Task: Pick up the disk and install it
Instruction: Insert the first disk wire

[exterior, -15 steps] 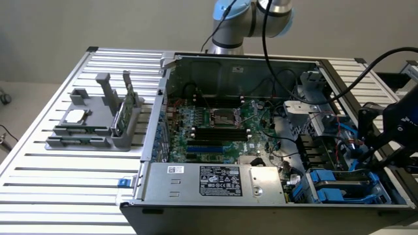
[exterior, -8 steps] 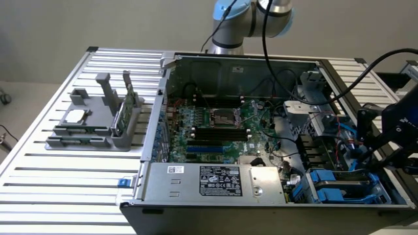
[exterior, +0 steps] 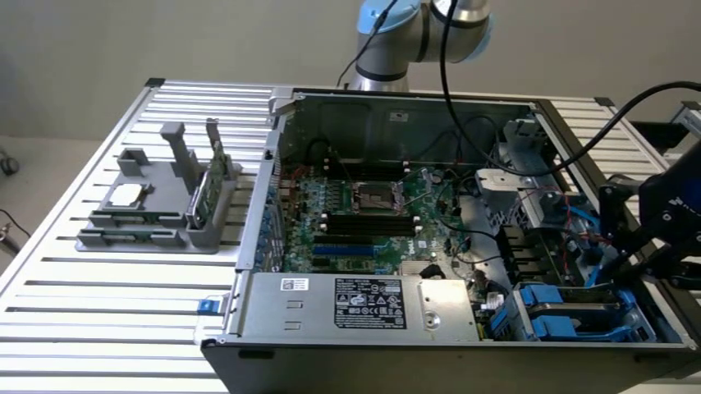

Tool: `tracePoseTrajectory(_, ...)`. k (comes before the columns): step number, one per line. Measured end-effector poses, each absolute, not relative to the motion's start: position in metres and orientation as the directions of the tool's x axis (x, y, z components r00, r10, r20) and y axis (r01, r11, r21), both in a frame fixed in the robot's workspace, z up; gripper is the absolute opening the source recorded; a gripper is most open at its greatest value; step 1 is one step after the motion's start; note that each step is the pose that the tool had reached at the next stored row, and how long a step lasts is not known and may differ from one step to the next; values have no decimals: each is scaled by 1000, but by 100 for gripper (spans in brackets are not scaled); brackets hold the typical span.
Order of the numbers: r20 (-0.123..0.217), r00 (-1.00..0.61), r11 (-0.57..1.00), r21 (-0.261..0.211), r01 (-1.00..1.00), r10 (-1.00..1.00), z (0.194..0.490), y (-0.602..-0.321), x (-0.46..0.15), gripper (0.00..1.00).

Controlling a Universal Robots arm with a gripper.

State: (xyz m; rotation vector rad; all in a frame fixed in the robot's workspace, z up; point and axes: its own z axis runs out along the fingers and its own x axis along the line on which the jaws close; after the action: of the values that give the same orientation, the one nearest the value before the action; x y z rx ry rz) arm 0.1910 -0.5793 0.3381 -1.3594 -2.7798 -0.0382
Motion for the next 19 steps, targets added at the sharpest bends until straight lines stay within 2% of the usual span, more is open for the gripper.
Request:
tracePoseTrajectory(1,53,-612,613,1,790,789,338,-579,191,22)
tracePoseTrajectory(2,54,-611,612,0,791,790,338,-579,191,22)
tracePoseTrajectory(3,54,-609,610,0,792,791,338,-579,191,17)
tracePoseTrajectory(12,63,-593,595,-8,804,802,340,-578,190,16)
tracePoseTrajectory(19,107,-583,586,12,811,805,345,-578,187,16)
